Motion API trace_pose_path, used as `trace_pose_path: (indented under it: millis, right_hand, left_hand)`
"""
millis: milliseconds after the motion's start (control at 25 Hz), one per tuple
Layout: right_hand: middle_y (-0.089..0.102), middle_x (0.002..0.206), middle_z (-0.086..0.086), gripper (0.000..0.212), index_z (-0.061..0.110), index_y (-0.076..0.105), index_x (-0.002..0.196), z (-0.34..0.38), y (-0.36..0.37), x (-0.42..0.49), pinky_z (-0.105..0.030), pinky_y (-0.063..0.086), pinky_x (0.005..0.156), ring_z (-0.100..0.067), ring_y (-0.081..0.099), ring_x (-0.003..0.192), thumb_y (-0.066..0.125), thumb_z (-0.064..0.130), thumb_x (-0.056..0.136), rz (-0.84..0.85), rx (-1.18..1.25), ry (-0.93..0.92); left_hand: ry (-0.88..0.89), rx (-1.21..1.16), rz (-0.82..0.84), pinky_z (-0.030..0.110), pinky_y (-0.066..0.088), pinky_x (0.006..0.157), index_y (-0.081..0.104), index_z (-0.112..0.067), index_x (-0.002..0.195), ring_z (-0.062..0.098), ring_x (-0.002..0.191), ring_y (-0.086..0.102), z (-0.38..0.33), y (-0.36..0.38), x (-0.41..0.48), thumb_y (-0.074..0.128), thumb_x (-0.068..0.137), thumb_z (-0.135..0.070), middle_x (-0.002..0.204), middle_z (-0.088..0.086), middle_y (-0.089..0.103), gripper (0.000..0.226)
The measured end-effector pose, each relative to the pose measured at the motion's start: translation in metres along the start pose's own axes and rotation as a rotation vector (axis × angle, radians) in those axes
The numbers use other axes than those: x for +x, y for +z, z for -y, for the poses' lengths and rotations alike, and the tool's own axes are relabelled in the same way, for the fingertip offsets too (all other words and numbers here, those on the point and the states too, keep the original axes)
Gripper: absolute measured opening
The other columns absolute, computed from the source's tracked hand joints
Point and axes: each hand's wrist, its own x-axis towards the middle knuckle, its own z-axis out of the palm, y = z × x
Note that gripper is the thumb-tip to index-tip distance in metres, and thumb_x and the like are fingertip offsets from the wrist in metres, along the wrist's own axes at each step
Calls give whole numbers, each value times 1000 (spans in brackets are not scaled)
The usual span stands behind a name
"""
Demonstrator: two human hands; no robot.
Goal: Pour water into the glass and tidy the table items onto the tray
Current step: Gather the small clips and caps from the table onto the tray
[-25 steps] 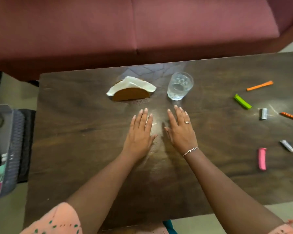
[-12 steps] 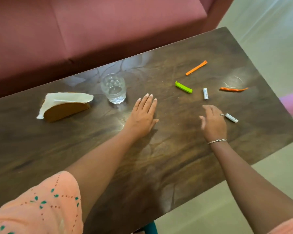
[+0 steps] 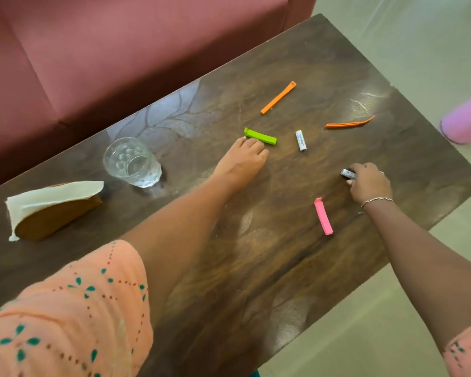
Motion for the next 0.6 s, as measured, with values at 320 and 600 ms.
trace_pose_path:
  millis: [320, 600]
  right_hand:
    - [54, 105, -23, 14, -2, 59, 95, -5, 18, -4, -43, 42, 67, -42, 57, 84, 48, 3, 89, -110, -4, -59]
    - [50, 105, -21, 14, 5, 51, 104, 1, 17, -5, -40, 38, 60, -44, 57, 75, 43, 8, 92, -120, 17, -70]
  left_hand:
    - [178, -3, 70, 40, 38, 88, 53, 2, 109, 34, 107, 48, -18, 12, 90, 29, 91, 0, 116, 20, 52, 29]
    - [186, 101, 199, 40, 39, 98, 45, 0, 125, 33, 129, 34, -34, 34, 116, 30, 96, -5, 136, 19, 42, 33]
